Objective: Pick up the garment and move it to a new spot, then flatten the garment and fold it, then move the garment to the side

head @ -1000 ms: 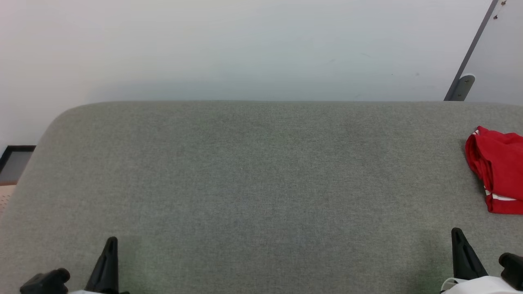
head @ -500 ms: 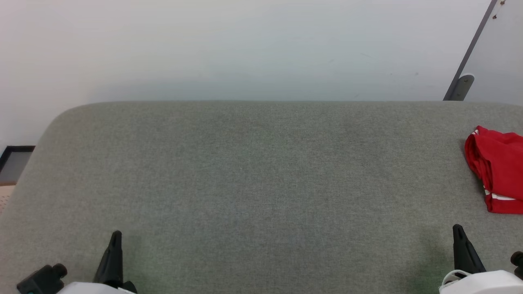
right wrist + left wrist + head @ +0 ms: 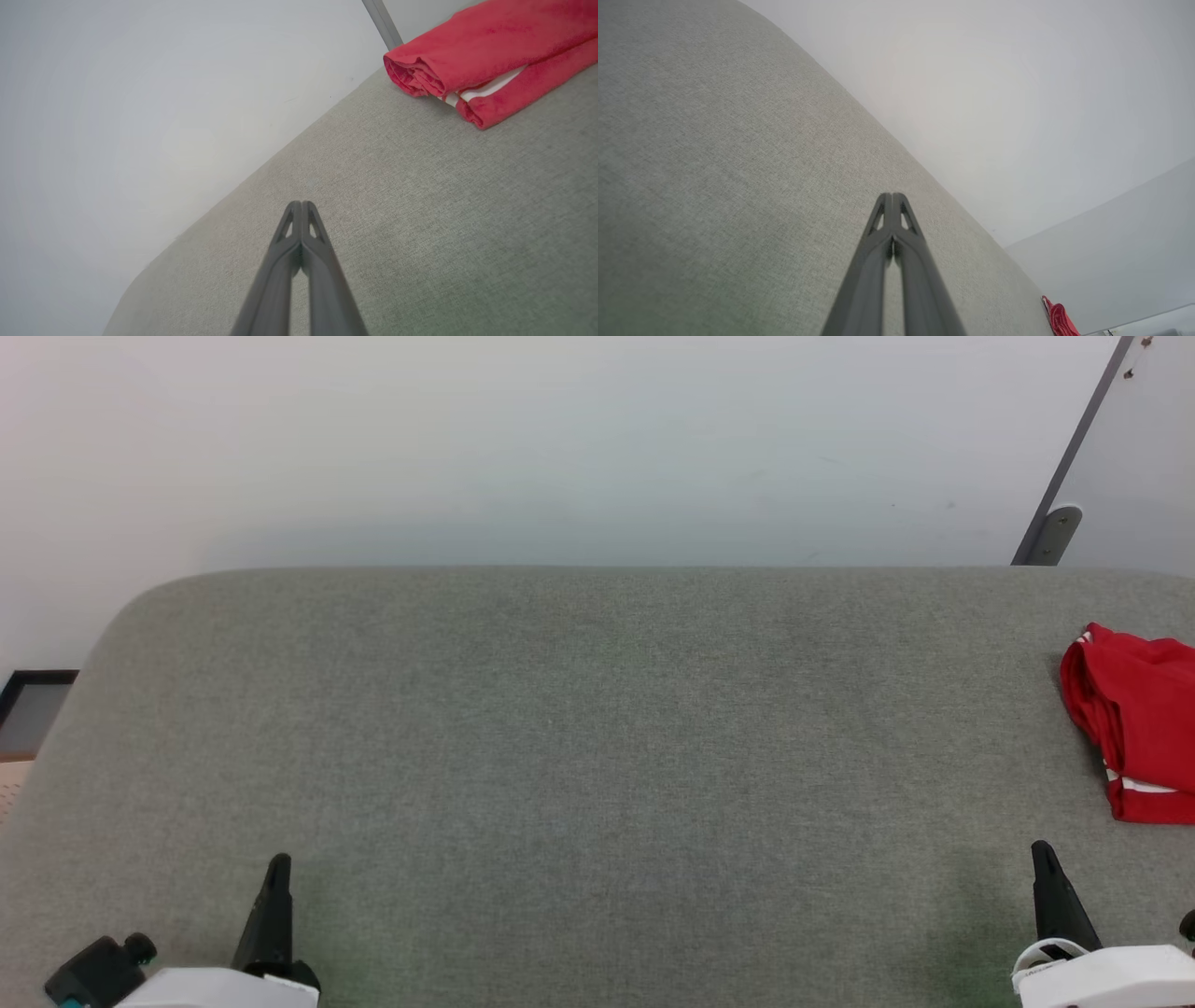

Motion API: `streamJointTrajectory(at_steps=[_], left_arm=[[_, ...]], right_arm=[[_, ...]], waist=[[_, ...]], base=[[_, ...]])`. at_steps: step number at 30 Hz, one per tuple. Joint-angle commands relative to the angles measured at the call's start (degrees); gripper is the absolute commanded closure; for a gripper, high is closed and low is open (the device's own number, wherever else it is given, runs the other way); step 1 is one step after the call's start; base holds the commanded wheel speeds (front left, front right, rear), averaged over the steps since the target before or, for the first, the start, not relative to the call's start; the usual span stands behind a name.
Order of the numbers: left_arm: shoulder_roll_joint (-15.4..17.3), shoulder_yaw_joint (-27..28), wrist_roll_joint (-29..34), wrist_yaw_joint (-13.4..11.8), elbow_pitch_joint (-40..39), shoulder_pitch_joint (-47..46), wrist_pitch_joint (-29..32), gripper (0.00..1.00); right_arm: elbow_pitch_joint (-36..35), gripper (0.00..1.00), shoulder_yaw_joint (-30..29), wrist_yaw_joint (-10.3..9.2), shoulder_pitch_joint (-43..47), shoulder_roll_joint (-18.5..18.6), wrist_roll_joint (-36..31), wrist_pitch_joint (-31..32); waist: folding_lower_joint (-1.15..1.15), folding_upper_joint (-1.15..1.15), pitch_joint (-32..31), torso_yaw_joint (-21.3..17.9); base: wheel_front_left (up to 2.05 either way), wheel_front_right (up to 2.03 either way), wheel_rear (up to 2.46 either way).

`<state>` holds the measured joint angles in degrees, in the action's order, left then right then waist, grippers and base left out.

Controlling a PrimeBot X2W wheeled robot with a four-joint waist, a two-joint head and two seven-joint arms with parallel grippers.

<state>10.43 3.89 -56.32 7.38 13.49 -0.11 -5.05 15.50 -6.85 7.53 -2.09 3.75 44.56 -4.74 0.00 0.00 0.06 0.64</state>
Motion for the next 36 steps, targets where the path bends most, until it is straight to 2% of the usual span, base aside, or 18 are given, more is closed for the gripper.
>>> streamJointTrajectory(at_steps=[1, 36], left_arm=[[0.21, 0.41, -1.2, 0.07, -0.59, -1.38, 0.34, 1.0], [-3.79, 1.62, -19.02, 0.12, -0.04, -3.94, 6.18, 1.0]], right_arm=[[-0.81, 1.0, 0.08, -0.02, -1.54, 0.16, 1.65, 0.25], [-1.24, 1.0, 0.22, -0.04, -3.05, -0.38, 25.35, 5.95]], waist=[[0.0, 0.0, 0.0, -0.01], [0.0, 0.0, 0.05, -0.27]], base=[[0.0, 0.0, 0.0], [0.0, 0.0, 0.0]])
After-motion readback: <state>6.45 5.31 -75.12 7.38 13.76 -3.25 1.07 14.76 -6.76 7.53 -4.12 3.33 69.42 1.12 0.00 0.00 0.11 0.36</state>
